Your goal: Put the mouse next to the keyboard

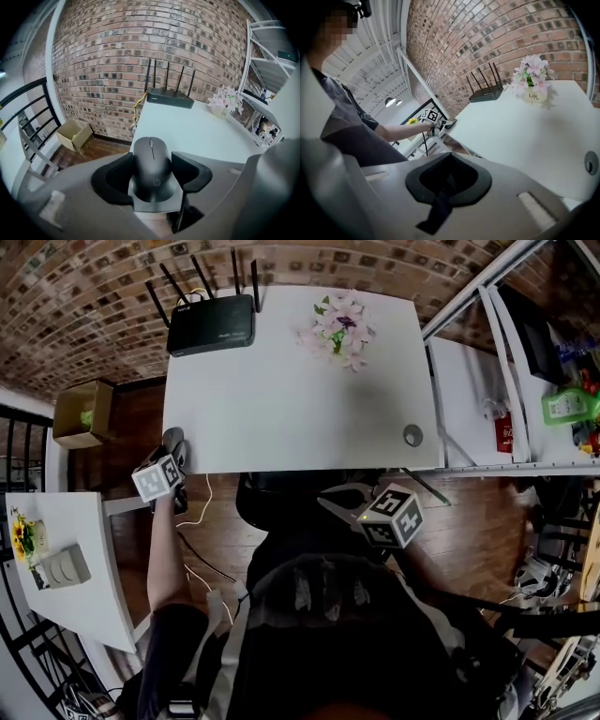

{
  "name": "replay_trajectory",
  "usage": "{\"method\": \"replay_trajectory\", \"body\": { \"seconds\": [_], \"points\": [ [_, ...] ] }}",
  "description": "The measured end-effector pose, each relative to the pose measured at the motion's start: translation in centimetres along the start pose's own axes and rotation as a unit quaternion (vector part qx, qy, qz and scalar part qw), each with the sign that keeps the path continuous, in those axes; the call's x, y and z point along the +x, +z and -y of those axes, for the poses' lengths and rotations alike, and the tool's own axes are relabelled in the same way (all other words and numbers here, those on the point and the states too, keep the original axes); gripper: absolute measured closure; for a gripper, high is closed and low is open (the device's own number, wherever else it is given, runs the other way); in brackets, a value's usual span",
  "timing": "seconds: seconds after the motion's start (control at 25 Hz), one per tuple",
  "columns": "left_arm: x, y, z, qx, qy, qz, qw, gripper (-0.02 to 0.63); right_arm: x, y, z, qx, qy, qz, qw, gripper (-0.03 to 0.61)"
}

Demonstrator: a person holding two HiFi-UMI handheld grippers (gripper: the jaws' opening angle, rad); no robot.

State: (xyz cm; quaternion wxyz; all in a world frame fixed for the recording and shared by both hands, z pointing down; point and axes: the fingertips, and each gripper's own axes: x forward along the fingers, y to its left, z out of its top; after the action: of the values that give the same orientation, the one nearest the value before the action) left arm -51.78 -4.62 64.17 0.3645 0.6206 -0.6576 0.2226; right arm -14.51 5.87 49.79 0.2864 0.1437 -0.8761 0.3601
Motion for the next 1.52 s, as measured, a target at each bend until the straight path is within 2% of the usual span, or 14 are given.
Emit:
{"method": "replay_trajectory", "body": {
  "seconds": [0.76,1.52],
  "points": [
    [0.8,0.0,3.0,-0.015,0.012,-0.010,0.9998,0.350,-3.6,-1.0,2.5,0.012,-0.001,0.019,1.000,0.574],
    [1.4,-0.2,7.7,-0.009,-0.002,-0.019,0.9998,0.349,-5.5,-1.1,4.0,0.005,0.010,0.015,1.000,0.574]
  ]
}}
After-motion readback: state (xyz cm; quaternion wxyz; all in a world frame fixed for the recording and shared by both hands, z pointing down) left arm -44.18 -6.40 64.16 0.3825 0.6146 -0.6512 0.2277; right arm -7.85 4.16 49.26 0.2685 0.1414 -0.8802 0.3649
